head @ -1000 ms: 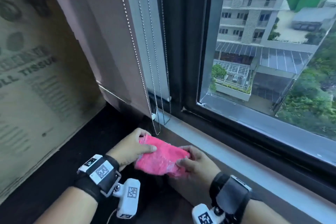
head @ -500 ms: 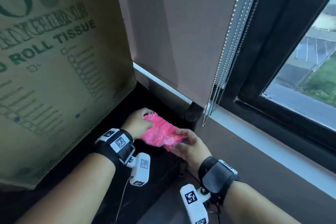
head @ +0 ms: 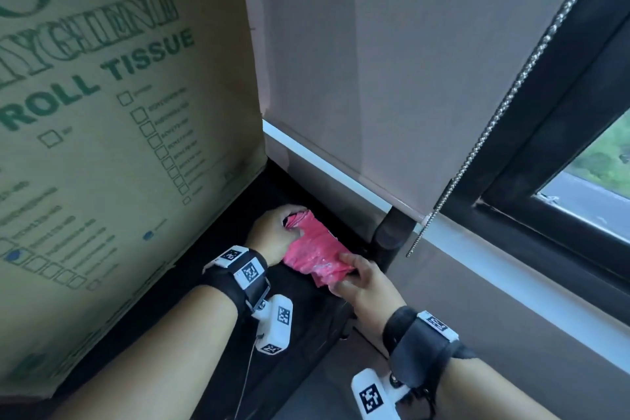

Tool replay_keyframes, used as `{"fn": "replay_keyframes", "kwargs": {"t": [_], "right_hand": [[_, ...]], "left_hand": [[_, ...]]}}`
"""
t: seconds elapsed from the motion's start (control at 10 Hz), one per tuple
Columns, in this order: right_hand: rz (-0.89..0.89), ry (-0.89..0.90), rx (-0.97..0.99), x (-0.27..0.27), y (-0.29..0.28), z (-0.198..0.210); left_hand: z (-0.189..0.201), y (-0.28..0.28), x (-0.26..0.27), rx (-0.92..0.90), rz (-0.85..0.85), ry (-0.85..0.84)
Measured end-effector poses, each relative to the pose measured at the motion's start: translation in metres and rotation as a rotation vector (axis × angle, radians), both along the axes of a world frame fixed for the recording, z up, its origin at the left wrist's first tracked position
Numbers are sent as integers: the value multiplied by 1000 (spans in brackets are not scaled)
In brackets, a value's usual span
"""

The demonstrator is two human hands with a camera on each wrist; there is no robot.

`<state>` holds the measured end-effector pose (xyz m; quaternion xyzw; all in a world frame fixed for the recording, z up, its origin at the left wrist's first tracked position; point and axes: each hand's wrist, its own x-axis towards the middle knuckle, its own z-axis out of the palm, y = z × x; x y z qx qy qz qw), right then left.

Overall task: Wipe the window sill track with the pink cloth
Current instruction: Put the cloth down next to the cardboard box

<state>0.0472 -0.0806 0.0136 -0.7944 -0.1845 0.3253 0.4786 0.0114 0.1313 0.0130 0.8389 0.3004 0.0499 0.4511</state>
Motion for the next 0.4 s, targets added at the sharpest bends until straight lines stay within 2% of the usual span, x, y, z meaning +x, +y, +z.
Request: {"fn": "replay_keyframes", "kwargs": {"t": [0.2,0.3,0.4], "right_hand": [[205,-261,-253,0,1,0],[217,-301,-235,-1,-9,13],[176,-322,-207,9,-28,33]], "left_hand": [[-10,-3,7,268,-19,58],[-3,-8,7,351,-13,131],[12,-21,11,341,20,90]]}}
